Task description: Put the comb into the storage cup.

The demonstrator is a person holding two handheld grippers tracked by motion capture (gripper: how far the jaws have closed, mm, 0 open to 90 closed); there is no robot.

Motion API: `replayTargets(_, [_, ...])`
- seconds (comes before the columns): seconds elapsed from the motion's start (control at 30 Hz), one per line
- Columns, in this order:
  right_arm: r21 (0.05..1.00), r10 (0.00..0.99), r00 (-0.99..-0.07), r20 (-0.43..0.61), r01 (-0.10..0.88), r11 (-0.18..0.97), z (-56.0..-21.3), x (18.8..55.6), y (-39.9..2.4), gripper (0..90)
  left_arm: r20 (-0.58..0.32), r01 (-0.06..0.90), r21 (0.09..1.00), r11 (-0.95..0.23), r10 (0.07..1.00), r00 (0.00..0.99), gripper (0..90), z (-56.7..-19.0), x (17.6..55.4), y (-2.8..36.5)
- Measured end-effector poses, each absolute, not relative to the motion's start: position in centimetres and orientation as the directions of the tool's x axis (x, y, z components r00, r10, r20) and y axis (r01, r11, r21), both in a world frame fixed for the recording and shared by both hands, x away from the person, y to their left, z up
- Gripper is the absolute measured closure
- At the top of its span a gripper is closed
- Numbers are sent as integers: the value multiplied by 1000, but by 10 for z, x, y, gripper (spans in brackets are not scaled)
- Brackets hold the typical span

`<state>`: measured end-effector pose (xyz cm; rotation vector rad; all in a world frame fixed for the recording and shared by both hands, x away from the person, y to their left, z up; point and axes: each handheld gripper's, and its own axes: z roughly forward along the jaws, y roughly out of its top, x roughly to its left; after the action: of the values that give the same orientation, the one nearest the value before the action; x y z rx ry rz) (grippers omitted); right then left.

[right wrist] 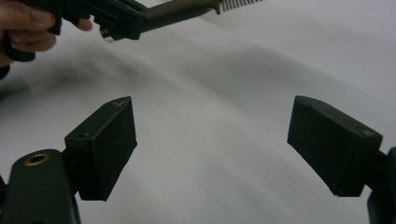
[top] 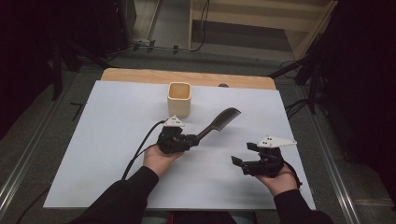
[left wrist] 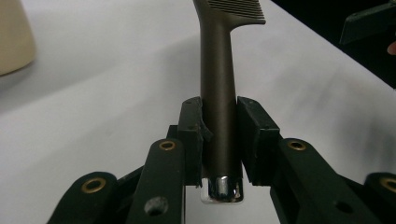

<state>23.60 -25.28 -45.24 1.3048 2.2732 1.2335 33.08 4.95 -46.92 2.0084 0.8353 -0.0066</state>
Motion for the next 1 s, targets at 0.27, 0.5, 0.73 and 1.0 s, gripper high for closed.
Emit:
replayTargets(0.27, [768, 823, -531, 203, 608, 203, -445, 237, -243, 171, -327, 545, 794, -269, 566, 757, 729, -472, 328, 32])
replayTargets(0.5, [780, 832, -495, 250, 612, 130, -438, 239, -240, 177, -323, 521, 828, -209, 582, 746, 728, -471, 324, 22])
replayTargets(0.73, [803, 845, -478, 238, 587, 106, -430, 235, -235, 182, -314, 499, 851, -163, 605, 732, 729, -476, 318, 9])
replayTargets(1.0, [818, 842, -468, 269, 573, 57, -425, 238, -234, 183, -299, 470, 874, -122, 628, 719, 728, -476, 313, 1])
